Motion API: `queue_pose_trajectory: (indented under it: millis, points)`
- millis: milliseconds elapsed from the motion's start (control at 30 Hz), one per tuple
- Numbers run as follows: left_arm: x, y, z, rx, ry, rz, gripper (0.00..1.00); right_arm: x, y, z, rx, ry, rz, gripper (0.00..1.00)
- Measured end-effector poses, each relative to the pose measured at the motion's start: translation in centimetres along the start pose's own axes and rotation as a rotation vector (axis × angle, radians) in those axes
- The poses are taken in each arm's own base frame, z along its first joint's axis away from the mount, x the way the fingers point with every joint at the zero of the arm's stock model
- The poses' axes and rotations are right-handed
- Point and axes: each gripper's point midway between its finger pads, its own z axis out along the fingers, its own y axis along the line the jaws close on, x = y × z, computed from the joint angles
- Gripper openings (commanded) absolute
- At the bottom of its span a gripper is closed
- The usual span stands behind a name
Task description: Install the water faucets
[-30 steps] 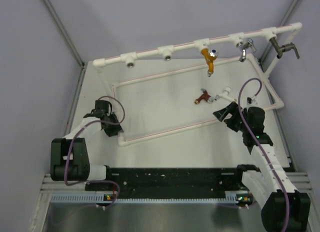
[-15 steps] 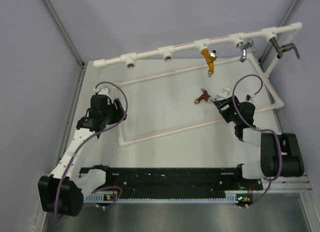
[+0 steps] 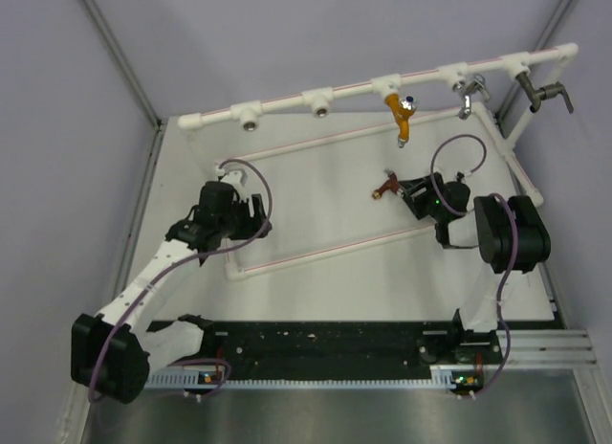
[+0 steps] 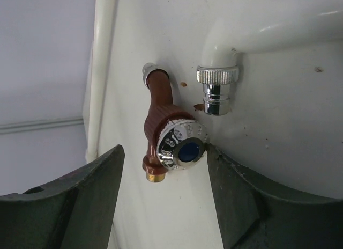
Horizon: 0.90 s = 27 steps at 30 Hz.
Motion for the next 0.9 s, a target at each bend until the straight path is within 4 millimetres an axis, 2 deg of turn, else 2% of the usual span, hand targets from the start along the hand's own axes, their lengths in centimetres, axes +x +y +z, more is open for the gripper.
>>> queue_pose_trajectory:
  millis: [233, 467, 667, 767, 833, 900]
  points:
    - [1.3, -0.8, 1.7, 0.008, 0.067, 0.031, 0.75, 1.3, 0.4, 2.0, -0.01, 0.063, -0.018, 0.61]
    - [0.6, -1.4, 1.9, 0.019, 0.057, 0.044, 0.75, 1.3, 0.7, 2.9, -0.015, 0.072, -0.022, 0.64]
    - [0.7, -1.7, 1.9, 0.024, 0.06, 0.049, 0.75, 1.3, 0.7, 3.8, 0.003, 0.076, -0.019, 0.48]
    - [0.7, -1.7, 1.9, 0.025, 0.06, 0.051, 0.75, 1.3, 0.4, 4.3, 0.022, 0.083, -0.019, 0.36]
    - [0.8, -1.7, 2.0, 0.026, 0.062, 0.052, 0.75, 1.5, 0.1, 4.5, 0.034, 0.091, -0.022, 0.35]
    - [0.9, -1.8, 2.1, 0.026, 0.068, 0.053, 0.75, 1.7, -0.1, 4.7, 0.034, 0.104, -0.027, 0.39]
